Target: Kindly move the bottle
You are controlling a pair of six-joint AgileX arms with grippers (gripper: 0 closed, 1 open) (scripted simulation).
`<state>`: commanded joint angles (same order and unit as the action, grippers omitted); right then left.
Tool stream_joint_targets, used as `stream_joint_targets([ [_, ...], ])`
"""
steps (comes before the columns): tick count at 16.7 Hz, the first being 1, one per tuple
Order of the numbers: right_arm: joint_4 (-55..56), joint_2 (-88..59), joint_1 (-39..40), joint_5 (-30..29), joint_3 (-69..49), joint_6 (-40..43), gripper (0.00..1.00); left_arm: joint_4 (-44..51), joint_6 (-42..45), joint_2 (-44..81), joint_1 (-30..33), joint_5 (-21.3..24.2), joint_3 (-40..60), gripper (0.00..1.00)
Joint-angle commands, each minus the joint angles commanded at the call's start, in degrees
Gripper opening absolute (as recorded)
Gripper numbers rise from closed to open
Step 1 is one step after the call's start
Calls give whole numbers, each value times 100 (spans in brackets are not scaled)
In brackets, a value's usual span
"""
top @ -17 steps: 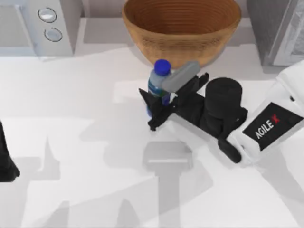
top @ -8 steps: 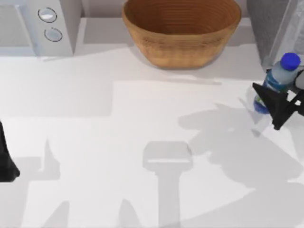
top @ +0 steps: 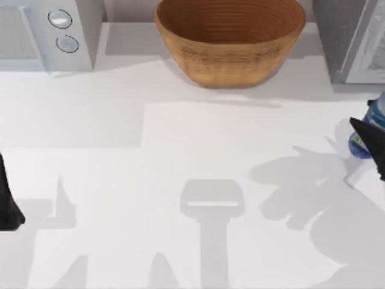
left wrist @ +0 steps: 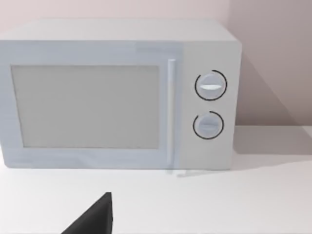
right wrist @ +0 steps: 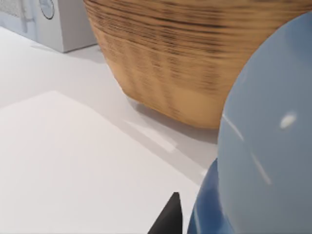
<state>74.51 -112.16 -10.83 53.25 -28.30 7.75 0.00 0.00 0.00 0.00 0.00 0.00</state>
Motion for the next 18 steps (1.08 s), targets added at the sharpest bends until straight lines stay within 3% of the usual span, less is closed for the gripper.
stream_joint_targets([
  [11, 717, -1440, 760, -773, -830, -166, 0, 0, 0, 0, 0, 0, 0, 100],
  [15, 731, -1456, 775, -788, -845, -171, 0, 0, 0, 0, 0, 0, 0, 100],
  [18, 731, -1456, 775, -788, -845, -171, 23, 0, 0, 0, 0, 0, 0, 100],
])
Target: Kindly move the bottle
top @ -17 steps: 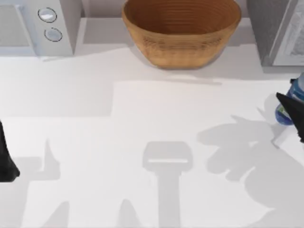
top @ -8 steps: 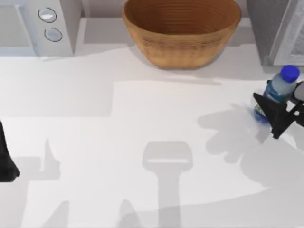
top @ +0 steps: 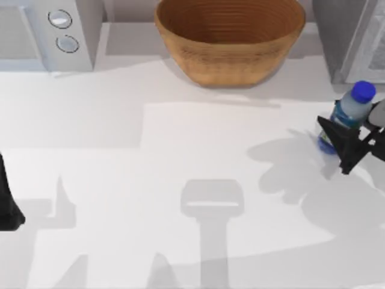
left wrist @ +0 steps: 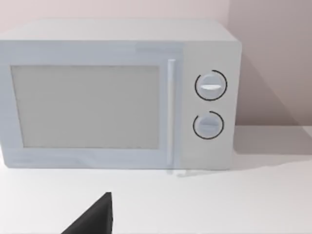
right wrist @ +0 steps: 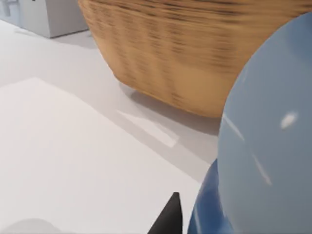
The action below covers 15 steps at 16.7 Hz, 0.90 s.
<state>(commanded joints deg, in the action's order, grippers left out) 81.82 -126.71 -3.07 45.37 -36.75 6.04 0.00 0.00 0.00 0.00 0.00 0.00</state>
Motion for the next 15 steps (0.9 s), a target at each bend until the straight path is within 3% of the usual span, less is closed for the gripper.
stream_joint_targets([
  [10, 0, 0, 0, 0, 0, 0, 98, 0, 0, 0, 0, 0, 0, 100],
  [15, 0, 0, 0, 0, 0, 0, 100, 0, 0, 0, 0, 0, 0, 100],
])
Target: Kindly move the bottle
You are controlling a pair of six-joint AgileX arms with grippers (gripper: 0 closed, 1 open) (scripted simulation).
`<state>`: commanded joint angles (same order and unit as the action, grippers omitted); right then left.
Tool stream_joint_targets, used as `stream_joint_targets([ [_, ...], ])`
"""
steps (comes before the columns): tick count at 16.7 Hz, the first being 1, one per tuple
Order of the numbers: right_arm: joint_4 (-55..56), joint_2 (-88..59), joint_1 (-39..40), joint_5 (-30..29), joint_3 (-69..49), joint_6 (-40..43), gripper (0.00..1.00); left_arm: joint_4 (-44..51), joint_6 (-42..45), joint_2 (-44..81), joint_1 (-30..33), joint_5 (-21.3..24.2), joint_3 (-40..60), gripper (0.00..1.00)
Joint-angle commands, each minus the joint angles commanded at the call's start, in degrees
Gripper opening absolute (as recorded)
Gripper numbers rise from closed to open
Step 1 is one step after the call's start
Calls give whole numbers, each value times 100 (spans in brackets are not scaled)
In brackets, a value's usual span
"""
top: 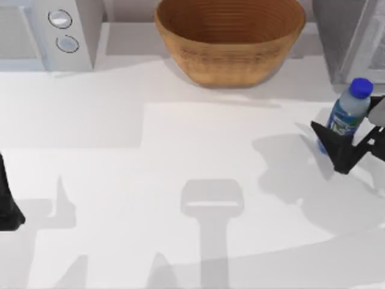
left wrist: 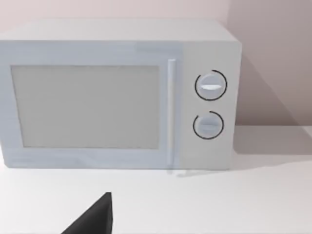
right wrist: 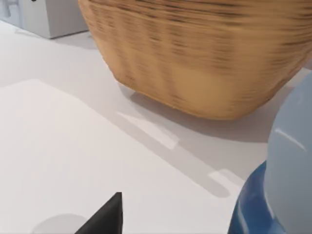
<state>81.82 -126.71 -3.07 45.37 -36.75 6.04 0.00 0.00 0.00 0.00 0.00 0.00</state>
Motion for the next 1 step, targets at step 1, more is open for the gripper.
stream_joint_targets([
  [1, 0, 0, 0, 0, 0, 0, 100, 0, 0, 0, 0, 0, 0, 100],
])
